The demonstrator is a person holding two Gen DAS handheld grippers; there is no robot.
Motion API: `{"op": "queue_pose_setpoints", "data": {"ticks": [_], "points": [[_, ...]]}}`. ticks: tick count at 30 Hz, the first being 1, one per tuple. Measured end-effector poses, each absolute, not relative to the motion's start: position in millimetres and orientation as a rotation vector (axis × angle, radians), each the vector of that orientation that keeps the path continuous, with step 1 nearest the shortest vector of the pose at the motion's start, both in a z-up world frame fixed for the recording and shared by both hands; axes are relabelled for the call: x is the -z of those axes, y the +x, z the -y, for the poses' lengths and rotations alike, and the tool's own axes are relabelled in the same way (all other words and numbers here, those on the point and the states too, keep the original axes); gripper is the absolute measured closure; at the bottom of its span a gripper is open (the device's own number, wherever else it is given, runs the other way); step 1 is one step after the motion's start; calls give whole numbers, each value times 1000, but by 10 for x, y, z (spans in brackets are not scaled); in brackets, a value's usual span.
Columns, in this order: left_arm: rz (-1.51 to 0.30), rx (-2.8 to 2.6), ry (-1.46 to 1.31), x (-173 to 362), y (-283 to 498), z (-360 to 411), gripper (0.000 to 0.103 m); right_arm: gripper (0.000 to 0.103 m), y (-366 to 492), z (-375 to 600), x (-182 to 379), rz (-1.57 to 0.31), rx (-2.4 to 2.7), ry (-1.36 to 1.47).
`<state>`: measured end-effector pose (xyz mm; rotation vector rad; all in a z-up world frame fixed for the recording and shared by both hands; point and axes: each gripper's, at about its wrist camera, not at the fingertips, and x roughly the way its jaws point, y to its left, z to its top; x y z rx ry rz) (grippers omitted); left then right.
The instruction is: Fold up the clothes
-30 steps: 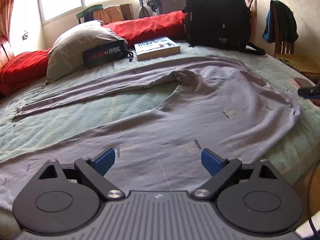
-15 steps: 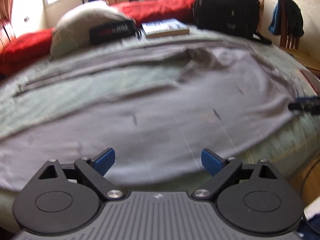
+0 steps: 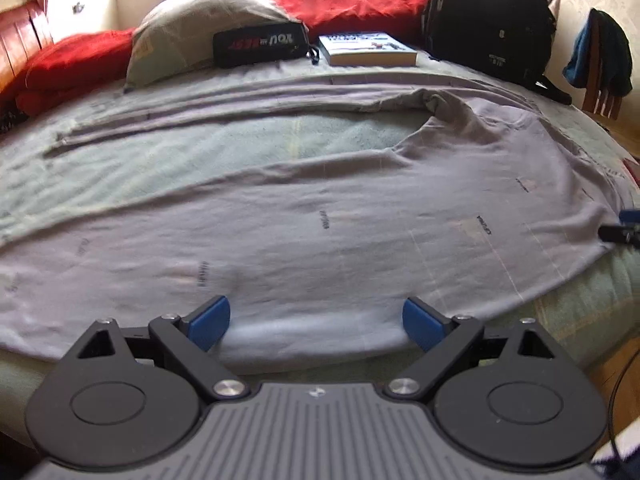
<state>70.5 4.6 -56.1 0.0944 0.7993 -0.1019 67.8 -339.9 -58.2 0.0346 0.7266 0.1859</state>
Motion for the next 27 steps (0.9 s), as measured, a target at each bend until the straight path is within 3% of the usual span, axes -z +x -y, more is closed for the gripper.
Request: {"op": "queue_pose_setpoints", "data": {"ticks": [11,20,27], "points": [[-838,-51,54,574,997,-594,10,0,1243,3017,177,-716,-267,116],[-894,-5,11,532,1058,-771,9,0,1690,2905,542,-891,-265,93],[-824,51,46,262,1526,-597,9,0,2155,2567,-56,-770,-407,47]]}}
